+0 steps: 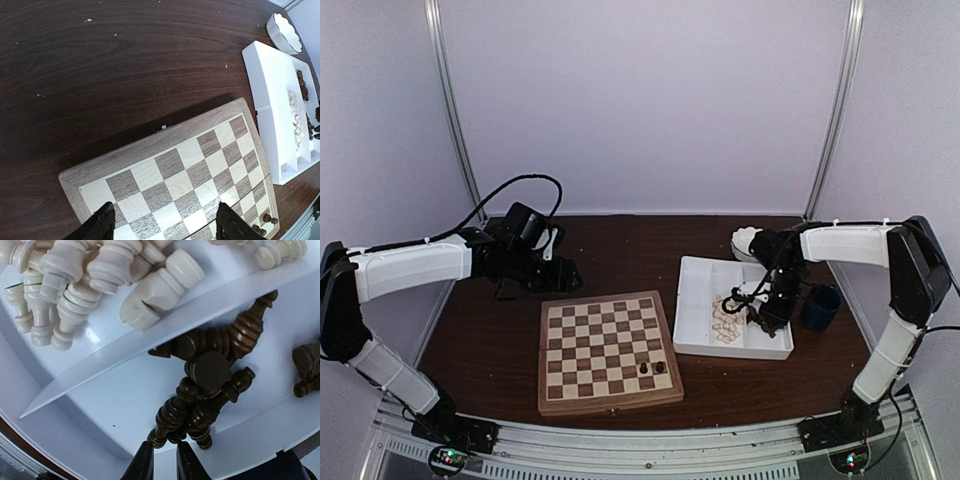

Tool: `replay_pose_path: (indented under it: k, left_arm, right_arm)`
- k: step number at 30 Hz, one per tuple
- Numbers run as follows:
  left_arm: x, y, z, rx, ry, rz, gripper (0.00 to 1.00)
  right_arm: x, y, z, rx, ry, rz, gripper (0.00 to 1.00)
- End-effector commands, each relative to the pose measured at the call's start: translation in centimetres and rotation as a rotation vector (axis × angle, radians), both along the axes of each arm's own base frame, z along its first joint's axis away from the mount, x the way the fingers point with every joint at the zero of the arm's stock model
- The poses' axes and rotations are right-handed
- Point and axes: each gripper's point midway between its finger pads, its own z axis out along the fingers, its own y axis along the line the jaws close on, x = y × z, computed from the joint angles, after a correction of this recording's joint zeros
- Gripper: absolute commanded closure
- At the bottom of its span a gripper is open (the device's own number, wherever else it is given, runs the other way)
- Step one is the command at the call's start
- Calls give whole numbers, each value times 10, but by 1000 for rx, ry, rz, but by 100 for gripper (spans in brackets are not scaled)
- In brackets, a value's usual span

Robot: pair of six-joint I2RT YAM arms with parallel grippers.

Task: Set up the chess pieces on the board
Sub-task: Pick up the pawn from the storage box, then pass from the right arm to the left

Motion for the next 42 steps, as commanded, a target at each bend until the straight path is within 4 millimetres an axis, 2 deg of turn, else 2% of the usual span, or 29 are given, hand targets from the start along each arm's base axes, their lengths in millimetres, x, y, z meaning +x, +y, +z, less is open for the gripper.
replay_pose_path:
  k: [1, 12, 16, 21, 25, 28, 33, 39, 42]
  left_arm:
    - [7, -1, 12, -20, -35, 17, 31]
    - [3, 2, 9, -22, -23, 30, 31]
    - [3, 1, 8, -31, -23, 37, 31]
    - [6, -3, 13, -46, -30, 29, 31]
    - [8, -16, 26, -76, -62, -20, 31]
    - [6, -41, 46, -151, -102, -119, 33]
    - [-7, -97, 91, -343, -129, -296, 34]
    - [-28, -152, 136, -522, -80, -467, 34]
    - [-41, -172, 154, -621, -44, -546, 35]
  right_arm:
    - [-6, -1, -13, 1, 43, -12, 79]
    - [-15, -6, -31, -32, 92, -19, 79]
    - [-17, -9, -36, -43, 103, -16, 75]
    - [-15, -13, -29, -36, 70, -27, 87]
    - [-10, -14, 0, 3, -3, -24, 93]
    - [-12, -3, 33, 96, -62, 16, 94]
    - [-26, 42, 96, 398, -130, 141, 91]
    - [-35, 91, 139, 544, -171, 302, 90]
    - [-38, 115, 157, 611, -173, 358, 90]
